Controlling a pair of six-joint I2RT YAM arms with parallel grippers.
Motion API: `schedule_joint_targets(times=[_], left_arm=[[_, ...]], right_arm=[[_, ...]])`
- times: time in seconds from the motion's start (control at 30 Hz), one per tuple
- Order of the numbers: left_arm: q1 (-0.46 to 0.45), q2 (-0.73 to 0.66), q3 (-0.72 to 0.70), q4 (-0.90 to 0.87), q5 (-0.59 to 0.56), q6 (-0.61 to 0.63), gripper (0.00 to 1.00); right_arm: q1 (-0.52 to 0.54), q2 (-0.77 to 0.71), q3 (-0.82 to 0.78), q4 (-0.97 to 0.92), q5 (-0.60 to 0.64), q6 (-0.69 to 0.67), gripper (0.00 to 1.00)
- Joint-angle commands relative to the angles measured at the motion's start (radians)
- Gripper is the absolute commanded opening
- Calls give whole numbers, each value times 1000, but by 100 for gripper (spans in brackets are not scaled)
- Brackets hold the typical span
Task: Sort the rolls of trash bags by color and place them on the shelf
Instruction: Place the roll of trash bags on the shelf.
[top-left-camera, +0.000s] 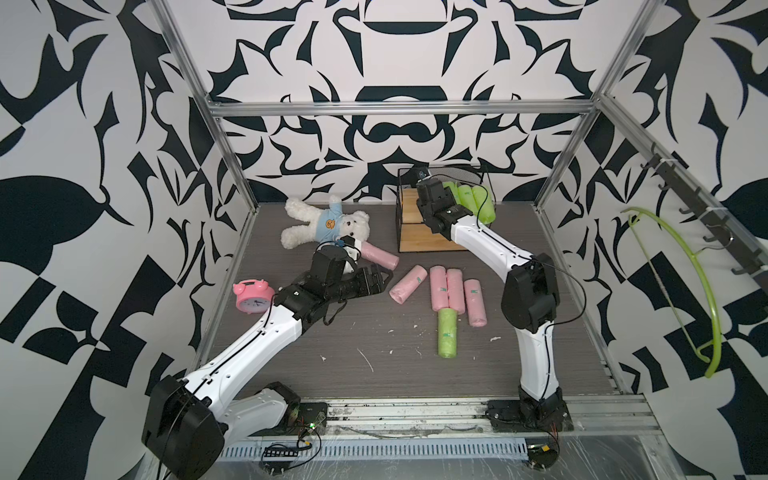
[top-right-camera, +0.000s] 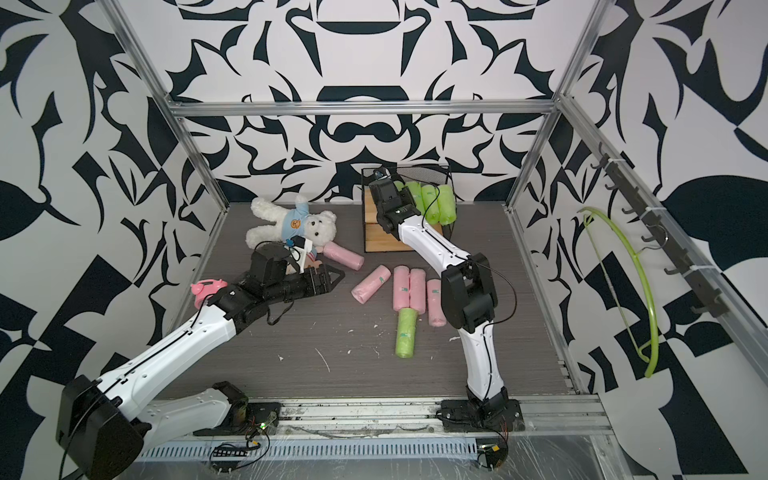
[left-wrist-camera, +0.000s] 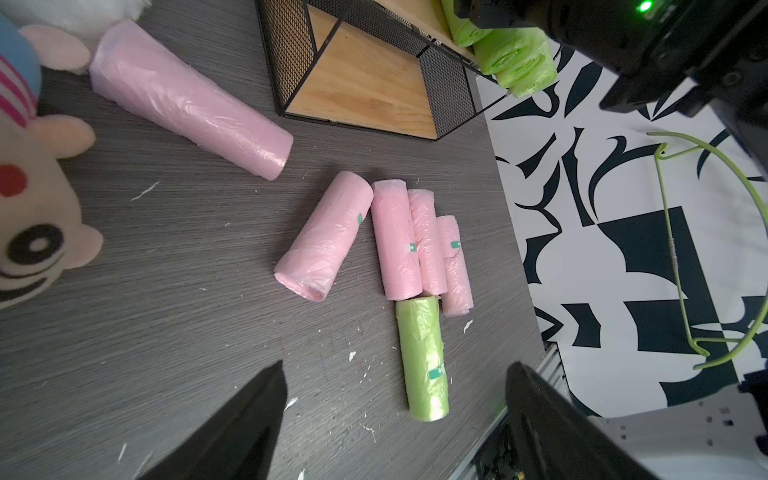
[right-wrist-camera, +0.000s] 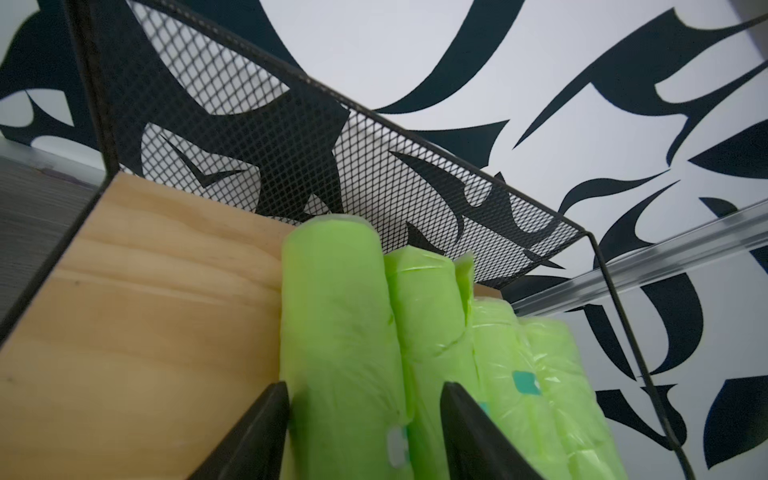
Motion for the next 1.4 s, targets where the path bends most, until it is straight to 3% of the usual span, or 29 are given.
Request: schedule_joint_targets(times=[0.0, 0.4, 0.57, 0.7, 0.83, 0.97, 1.23, 1.37], left_arm=[[2, 8, 14, -4, 19, 18, 90], [-6, 33, 10, 9, 38, 35, 91], [-94, 82, 40, -27, -26, 78, 90], [-207, 129, 15, 24, -61, -6, 89], [-330, 258, 45, 63, -95, -74, 88], [-401, 397, 109, 80, -122, -101, 88], [-466, 646, 257, 104, -124, -104, 88], [-471, 737, 326, 96, -137, -99, 88]], right_arm=[[-3, -110, -1, -7, -31, 45, 69], [-3, -301, -98, -125, -243, 162, 77], [-6, -441, -238, -170, -380, 227, 77], [-12, -537, -350, -237, -446, 261, 78], [-27, -673, -523, -245, -558, 298, 78], [-72, -799, -666, -243, -584, 330, 78], [-242, -922, -844, -218, -629, 341, 80], [-272, -928, -863, -208, -625, 332, 80]])
